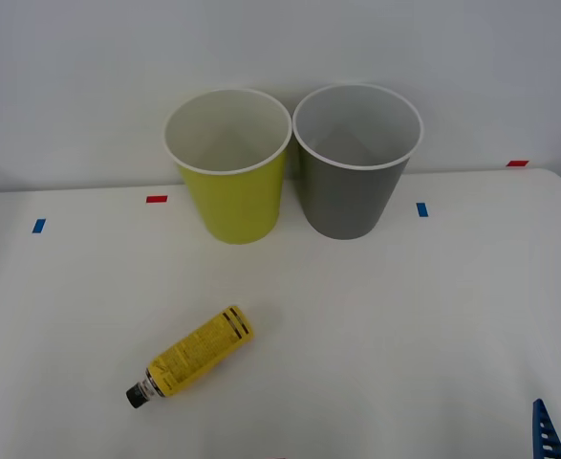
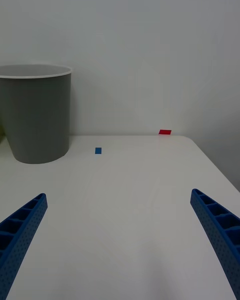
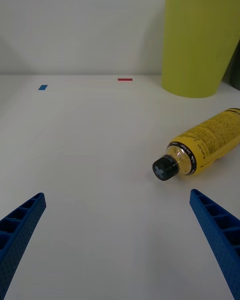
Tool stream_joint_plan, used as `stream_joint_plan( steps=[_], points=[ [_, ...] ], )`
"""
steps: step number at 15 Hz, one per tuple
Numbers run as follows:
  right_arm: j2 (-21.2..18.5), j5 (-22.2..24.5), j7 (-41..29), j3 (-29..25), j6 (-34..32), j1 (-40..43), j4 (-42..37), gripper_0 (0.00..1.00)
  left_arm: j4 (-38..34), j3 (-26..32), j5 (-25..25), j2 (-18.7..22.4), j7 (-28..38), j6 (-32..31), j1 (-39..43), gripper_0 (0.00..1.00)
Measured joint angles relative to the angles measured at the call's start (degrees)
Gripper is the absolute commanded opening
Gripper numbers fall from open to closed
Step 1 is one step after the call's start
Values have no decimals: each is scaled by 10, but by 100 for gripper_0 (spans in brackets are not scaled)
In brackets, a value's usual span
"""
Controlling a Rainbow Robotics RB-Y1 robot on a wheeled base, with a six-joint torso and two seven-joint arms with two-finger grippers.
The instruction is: Put cans in the gray bin and PET bottles in the light green bin.
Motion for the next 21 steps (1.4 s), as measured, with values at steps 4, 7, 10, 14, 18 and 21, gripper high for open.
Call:
stream_joint_plan(
  steps=[4,7,10,14,18,21],
  points=[
    [0,0,0,0,0,0,0,100,0,0,0,0,0,0,0,100],
    [0,0,0,0,0,0,0,100,0,0,0,0,0,0,0,100],
    [0,0,0,0,0,0,0,100,0,0,0,0,0,0,0,100],
    [0,0,0,0,0,0,0,100,0,0,0,0,0,0,0,100],
    [0,0,0,0,0,0,0,100,0,0,0,0,0,0,0,100],
    [0,0,0,0,0,0,0,100,0,0,0,0,0,0,0,100]
  ],
)
